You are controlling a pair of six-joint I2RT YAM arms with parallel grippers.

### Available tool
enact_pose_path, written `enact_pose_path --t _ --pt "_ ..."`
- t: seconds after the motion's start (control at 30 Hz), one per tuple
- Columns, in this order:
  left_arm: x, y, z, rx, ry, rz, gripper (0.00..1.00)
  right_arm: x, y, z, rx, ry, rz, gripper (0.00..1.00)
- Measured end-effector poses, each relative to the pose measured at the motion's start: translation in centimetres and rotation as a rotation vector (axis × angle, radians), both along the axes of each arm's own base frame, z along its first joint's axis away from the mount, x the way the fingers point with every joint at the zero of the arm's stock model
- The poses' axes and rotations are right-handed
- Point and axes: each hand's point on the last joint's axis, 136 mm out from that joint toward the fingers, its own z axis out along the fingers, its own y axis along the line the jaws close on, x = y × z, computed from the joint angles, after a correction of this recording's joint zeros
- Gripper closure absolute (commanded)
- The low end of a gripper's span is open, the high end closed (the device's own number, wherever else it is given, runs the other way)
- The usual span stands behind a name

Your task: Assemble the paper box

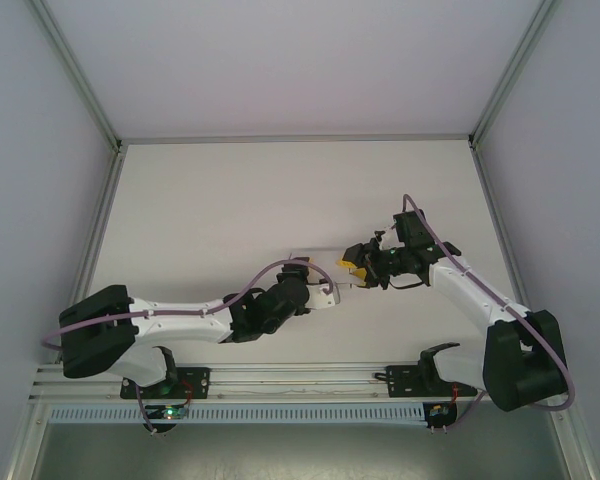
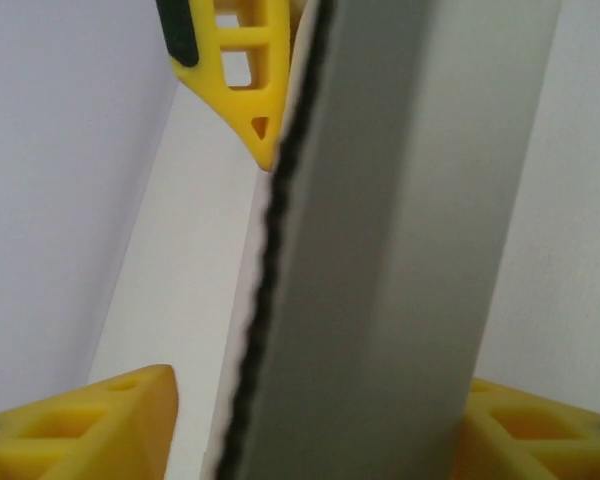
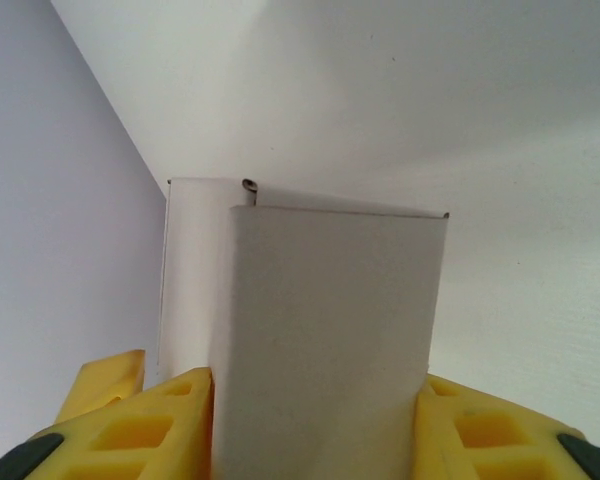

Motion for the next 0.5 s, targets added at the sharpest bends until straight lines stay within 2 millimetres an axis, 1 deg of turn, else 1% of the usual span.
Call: enact_pose_path --t 0.07,0.1,0.13,0.17,0.2,0.23,0.3,0.33,0.37,0.4,0.47,0.5 --pt "0.1 0.1 -0.4 0.018 -0.003 0.003 0.49 0.0 0.0 0.0 0.002 0.005 -0.003 0.52" --pt "0.2 0.1 -0.5 0.026 -0.005 0.004 0.5 0.0 0.0 0.0 0.0 0.006 -0.004 0.48" --pt "0.2 0.0 -0.6 0.03 -0.006 0.003 0.52 0.0 0.0 -0.1 -0.001 0.004 -0.004 0.47" --pt "0.2 -0.1 -0.7 0.032 -0.006 0.003 0.56 0.1 -0.1 -0.1 -0.003 0.003 -0.007 0.45" --pt "0.3 -0.1 -0.7 0.032 -0.007 0.004 0.58 0.2 -0.1 -0.1 -0.002 0.001 -0.008 0.41" --pt "0.3 -0.2 -0.6 0.029 -0.009 0.004 0.58 0.2 -0.2 0.0 -0.002 -0.001 -0.008 0.38" --pt "0.4 -0.5 -0.5 0.018 -0.012 0.002 0.6 0.1 -0.2 0.1 -0.003 -0.016 -0.001 0.27" --pt "0.4 -0.5 -0.5 0.013 -0.012 0.002 0.6 0.1 -0.2 0.3 -0.005 -0.028 -0.001 0.19" --pt "0.4 -0.6 -0.5 0.009 -0.01 0.001 0.6 0.1 -0.3 0.4 -0.009 -0.045 0.0 0.06" --pt "0.4 -0.6 -0.5 0.006 -0.006 0.002 0.62 0.1 -0.5 0.6 -0.017 -0.069 -0.004 0.02" --pt "0.3 -0.7 -0.6 -0.001 0.008 0.003 0.65 0.4 -1.1 0.9 -0.05 -0.143 -0.026 0.01" --pt "0.3 -0.7 -0.6 -0.006 0.015 0.006 0.66 0.5 -1.5 0.9 -0.071 -0.179 -0.046 0.01"
